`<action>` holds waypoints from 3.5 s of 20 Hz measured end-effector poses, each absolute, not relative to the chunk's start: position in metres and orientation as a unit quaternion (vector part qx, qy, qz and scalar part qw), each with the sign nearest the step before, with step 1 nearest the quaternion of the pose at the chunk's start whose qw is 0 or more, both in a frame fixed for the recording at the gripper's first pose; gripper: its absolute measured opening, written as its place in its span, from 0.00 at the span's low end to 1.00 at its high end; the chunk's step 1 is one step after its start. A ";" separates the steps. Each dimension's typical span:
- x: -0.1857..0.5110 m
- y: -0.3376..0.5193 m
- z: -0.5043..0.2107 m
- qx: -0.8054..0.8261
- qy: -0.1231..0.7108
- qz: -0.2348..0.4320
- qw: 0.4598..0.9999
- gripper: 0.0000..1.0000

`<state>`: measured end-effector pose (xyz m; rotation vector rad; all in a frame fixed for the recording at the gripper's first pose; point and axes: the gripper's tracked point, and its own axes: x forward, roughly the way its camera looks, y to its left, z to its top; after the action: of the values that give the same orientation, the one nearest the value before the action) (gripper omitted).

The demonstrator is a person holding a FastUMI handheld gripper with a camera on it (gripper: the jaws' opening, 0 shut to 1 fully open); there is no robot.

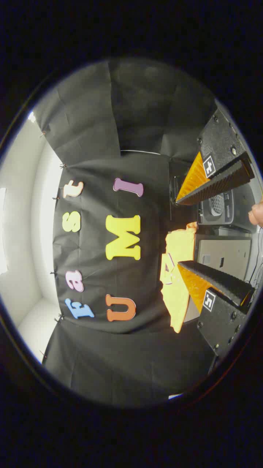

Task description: Put the clothes into the washing machine and then close the washing machine lid.

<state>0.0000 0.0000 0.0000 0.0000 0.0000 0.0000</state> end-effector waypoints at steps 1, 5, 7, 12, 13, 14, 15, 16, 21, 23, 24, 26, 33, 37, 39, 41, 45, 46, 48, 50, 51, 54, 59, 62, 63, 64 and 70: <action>0.002 -0.001 0.003 0.003 -0.003 0.004 1.000 0.96; 0.013 -0.004 0.019 0.005 -0.020 0.019 1.000 0.96; 0.015 0.001 0.022 -0.003 -0.026 0.037 0.999 0.96; 0.013 0.019 0.017 0.004 -0.015 0.078 0.997 0.96; 0.015 0.019 0.018 0.005 -0.015 0.082 0.997 0.96; 0.016 0.020 0.019 0.005 -0.015 0.085 0.996 0.96; 0.017 0.022 0.018 0.006 -0.013 0.086 0.996 0.96; 0.019 0.023 0.018 0.007 -0.011 0.088 0.996 0.96; 0.035 0.028 0.032 0.010 -0.016 0.083 0.996 0.96; 0.043 0.032 0.038 0.013 -0.021 0.072 0.997 0.96; 0.048 0.035 0.041 0.016 -0.022 0.068 0.997 0.96; 0.054 0.050 0.045 0.022 -0.020 0.074 0.997 0.96; 0.079 0.105 0.062 0.021 -0.013 0.079 0.997 0.96; 0.099 0.131 0.069 0.028 0.007 0.102 0.994 0.96; 0.117 0.141 0.072 0.029 0.020 0.116 0.993 0.96; 0.136 0.148 0.071 0.027 0.042 0.129 0.990 0.96; 0.182 0.163 0.064 0.028 0.077 0.157 0.984 0.96; 0.196 0.166 0.064 0.027 0.083 0.159 0.983 0.96; 0.217 0.172 0.060 0.023 0.109 0.165 0.980 0.96; 0.237 0.177 0.050 0.016 0.149 0.165 0.975 0.96; 0.247 0.182 0.044 0.018 0.168 0.166 0.972 0.96; 0.275 0.186 0.020 0.027 0.243 0.165 0.955 0.96; 0.298 0.194 -0.031 0.020 0.382 0.151 0.911 0.96; 0.308 0.196 -0.048 0.022 0.437 0.145 0.888 0.95; 0.310 0.195 -0.051 0.018 0.449 0.141 0.882 0.95; 0.315 0.194 -0.055 0.012 0.460 0.137 0.877 0.95; 0.323 0.194 -0.084 -0.001 0.549 0.106 0.829 0.95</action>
<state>0.3226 0.1941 -0.0840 -0.0017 1.1645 0.2246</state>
